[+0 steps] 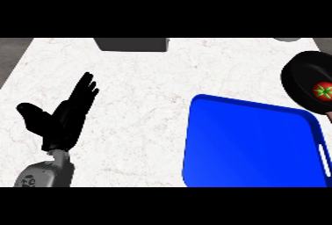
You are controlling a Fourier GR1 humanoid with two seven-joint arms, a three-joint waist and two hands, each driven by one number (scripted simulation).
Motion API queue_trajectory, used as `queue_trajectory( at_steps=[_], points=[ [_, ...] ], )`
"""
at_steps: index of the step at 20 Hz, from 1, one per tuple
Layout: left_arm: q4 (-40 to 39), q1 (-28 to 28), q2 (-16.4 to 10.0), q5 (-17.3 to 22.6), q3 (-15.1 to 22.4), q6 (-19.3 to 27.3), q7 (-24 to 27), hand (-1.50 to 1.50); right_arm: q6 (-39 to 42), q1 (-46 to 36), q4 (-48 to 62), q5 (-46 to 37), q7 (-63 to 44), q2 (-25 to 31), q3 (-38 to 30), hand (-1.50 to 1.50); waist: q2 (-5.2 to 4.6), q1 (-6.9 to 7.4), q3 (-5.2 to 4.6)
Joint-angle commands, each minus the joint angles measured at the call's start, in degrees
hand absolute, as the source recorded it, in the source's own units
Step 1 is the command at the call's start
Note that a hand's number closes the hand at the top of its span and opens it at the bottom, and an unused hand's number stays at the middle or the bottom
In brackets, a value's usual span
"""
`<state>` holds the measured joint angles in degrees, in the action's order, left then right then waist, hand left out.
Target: Pick the tomato from the tray and place it in the pot
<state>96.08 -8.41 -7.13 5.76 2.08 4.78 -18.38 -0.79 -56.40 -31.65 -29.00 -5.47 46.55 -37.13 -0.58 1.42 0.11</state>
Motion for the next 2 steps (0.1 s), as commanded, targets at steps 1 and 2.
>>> queue_trajectory(
  at_steps=[1,2],
  points=[
    [-0.59,-3.19,0.52,-0.65,-0.48,1.89,-2.92,0.00,-4.71,0.08,1.83,3.30,2.53,2.62,-4.73,-1.50,0.09,-0.59,0.01],
    [-1.84,-0.94,0.28,-0.18,-0.27,-0.20,0.69,0.00,-6.66,-0.05,3.82,2.61,4.26,3.81,-4.72,-1.50,-0.14,0.02,0.00]
  ],
)
